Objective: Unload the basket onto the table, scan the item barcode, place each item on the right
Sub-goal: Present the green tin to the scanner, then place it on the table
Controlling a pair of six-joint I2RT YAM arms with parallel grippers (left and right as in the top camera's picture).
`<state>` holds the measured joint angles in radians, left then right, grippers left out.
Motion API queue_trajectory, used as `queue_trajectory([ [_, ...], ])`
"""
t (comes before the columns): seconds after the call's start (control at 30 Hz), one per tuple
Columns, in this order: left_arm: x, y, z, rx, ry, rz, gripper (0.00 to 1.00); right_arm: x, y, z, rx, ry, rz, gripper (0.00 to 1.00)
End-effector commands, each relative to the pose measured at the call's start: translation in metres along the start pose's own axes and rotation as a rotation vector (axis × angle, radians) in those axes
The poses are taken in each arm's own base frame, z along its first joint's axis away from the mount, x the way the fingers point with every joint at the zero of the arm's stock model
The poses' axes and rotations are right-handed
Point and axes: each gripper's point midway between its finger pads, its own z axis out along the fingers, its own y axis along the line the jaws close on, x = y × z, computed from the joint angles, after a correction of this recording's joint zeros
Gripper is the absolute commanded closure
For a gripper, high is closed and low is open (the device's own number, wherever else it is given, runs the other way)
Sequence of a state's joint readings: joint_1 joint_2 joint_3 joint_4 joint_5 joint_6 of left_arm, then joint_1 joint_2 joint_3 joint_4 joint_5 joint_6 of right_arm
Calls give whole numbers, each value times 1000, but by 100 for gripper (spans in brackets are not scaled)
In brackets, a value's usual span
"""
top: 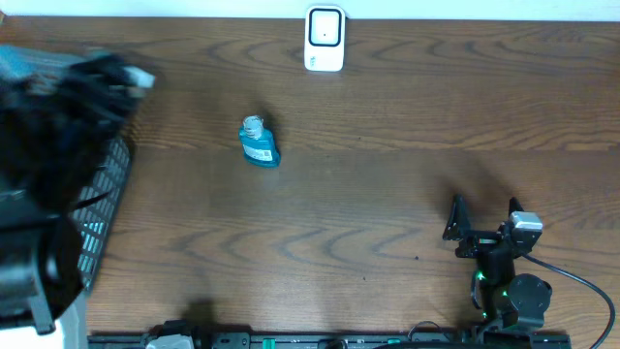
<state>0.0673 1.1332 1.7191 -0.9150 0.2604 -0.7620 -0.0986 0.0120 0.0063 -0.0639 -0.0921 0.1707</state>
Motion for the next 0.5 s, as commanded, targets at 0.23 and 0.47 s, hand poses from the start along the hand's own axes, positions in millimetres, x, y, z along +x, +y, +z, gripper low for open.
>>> queue_trajectory([
  [0.23, 170, -57, 91, 2, 431, 288, 47, 0, 1, 0, -3, 0, -12, 1],
  [0.47, 287, -12, 165, -243, 581, 572, 47, 0, 1, 0, -3, 0, -12, 1],
])
